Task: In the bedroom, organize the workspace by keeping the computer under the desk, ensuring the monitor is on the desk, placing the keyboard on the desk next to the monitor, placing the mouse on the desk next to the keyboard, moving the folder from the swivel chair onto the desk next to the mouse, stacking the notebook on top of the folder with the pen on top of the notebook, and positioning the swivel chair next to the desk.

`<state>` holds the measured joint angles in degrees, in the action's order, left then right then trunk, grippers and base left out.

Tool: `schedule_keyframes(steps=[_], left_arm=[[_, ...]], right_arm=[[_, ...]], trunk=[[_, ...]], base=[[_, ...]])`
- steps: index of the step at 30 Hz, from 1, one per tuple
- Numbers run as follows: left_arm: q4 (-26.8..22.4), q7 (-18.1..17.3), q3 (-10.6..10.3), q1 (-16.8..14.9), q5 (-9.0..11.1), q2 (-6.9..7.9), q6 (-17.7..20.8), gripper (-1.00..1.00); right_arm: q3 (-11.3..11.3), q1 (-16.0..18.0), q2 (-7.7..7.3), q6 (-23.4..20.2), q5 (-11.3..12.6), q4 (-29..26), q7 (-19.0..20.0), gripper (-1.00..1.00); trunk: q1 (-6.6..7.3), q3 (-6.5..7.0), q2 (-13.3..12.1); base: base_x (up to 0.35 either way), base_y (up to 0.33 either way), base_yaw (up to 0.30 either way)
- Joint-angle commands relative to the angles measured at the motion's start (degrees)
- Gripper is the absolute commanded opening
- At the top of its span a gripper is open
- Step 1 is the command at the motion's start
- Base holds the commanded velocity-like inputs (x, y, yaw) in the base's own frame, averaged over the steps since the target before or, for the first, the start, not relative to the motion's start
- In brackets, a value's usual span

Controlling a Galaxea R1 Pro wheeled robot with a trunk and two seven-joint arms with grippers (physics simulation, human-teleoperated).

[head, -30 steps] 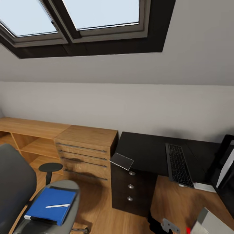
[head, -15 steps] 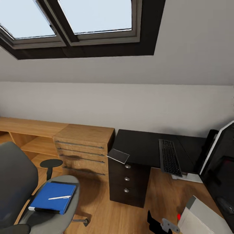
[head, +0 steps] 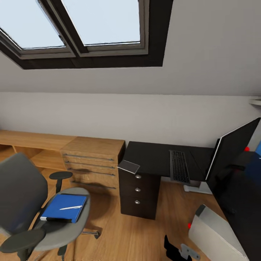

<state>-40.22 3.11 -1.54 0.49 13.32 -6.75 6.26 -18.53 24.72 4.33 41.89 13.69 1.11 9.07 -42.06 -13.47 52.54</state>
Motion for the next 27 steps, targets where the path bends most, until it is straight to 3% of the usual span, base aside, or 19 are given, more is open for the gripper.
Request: schedule_keyframes(steps=[1,11,21,22,24,27], left_arm=[[-0.2,0.3,-0.1,0.0,0.6,0.04,0.4,1.00],[-0.2,0.4,0.0,0.0,0.7,0.15,0.3,1.00],[-0.2,0.3,0.1,0.0,0.7,0.13,0.3,1.00],[-0.2,0.3,0.1,0.0,0.6,0.10,0.2,1.00],[-0.2,0.3,0.1,0.0,0.6,0.09,0.2,1.00],[-0.2,0.3,0.1,0.0,0.5,0.08,0.2,1.00]], right_arm=[[-0.2,0.1,0.01,0.2,0.6,0.1,0.6,1.00],[-0.2,0.1,-0.02,0.1,0.0,0.1,0.7,1.00],[-0.2,0.1,-0.06,-0.7,-2.1,0.0,0.7,1.00],[-0.1,0.1,-0.34,-0.9,-3.8,-1.6,0.4,1.00],[-0.1,0.2,-0.36,-1.7,-4.0,-4.4,-0.9,1.00],[-0.1,0.5,-0.52,-9.2,-4.5,-12.3,-5.1,1.00]], trunk=[[0.25,0.12,-0.4],[2.45,1.84,-4.4],[2.45,1.81,-4.4],[2.45,1.81,-4.4],[2.45,1.81,-4.4],[2.45,1.81,-4.4]], base=[[-0.340,0.000,-0.227],[-0.285,0.000,-0.238],[-0.022,0.000,-0.029],[0.000,0.000,0.000],[0.000,0.000,0.000],[0.000,0.000,0.000]])
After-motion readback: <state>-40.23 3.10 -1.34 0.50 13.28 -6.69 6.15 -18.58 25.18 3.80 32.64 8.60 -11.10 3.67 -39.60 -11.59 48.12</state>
